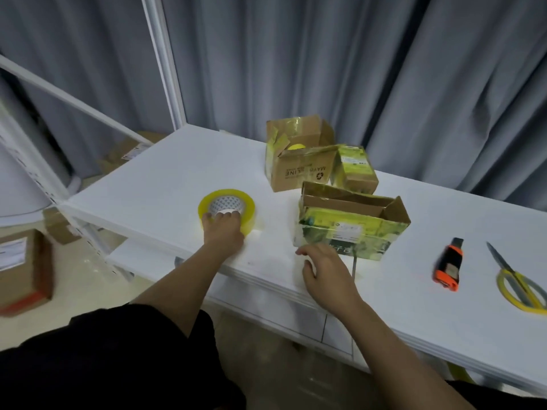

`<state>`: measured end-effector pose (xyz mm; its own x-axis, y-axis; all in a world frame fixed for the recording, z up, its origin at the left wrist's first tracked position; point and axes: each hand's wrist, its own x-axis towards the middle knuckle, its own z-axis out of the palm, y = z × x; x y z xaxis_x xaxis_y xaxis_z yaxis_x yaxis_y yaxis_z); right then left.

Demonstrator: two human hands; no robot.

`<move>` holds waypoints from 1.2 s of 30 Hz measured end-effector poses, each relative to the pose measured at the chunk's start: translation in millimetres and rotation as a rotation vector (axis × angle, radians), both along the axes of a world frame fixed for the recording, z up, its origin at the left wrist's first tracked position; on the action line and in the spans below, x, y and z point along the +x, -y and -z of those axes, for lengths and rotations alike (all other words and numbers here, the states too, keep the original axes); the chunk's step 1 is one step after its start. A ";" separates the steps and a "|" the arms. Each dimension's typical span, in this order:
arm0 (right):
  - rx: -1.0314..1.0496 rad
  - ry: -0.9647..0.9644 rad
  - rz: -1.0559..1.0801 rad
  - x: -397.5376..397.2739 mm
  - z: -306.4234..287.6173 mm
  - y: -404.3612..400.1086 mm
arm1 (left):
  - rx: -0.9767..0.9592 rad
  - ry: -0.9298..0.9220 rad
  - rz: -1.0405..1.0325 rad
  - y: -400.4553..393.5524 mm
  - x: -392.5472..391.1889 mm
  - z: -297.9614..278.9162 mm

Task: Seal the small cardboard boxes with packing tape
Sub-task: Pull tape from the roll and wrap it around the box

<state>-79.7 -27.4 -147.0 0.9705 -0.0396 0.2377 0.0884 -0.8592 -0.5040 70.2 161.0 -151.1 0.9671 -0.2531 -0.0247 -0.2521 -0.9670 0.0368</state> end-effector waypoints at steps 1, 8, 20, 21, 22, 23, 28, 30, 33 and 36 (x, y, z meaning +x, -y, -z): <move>0.030 -0.014 -0.013 7.1 -1.8 -7.4 | -0.018 -0.002 0.018 -2.9 -1.5 -0.5; 0.593 -0.143 0.012 28.1 -20.0 -44.4 | -0.482 -0.188 0.077 -25.6 -47.5 -24.6; 0.571 0.147 0.025 -29.6 -48.8 -30.9 | -1.113 -0.526 0.243 -15.8 -123.2 -47.1; 0.560 0.154 0.040 -32.7 -51.5 -27.9 | -1.110 -0.524 0.265 -13.8 -127.7 -47.3; 0.534 0.168 0.055 -35.7 -54.2 -25.5 | -1.102 -0.515 0.285 -12.2 -132.5 -47.9; 0.503 0.183 0.071 -38.6 -56.3 -23.9 | -1.090 -0.502 0.305 -10.7 -137.6 -49.0; 0.385 0.201 0.081 -55.5 -71.3 -19.2 | -1.099 -0.500 0.340 -3.8 -161.1 -63.1; 0.333 0.256 0.061 -64.0 -82.0 -16.7 | -1.145 -0.517 0.322 -0.8 -165.9 -70.1; 0.332 0.309 0.037 -75.7 -97.1 -11.2 | -1.200 -0.511 0.321 2.8 -168.9 -80.3; 0.524 0.174 0.058 -81.6 -109.0 -2.3 | -1.220 -0.513 0.363 6.8 -173.0 -89.9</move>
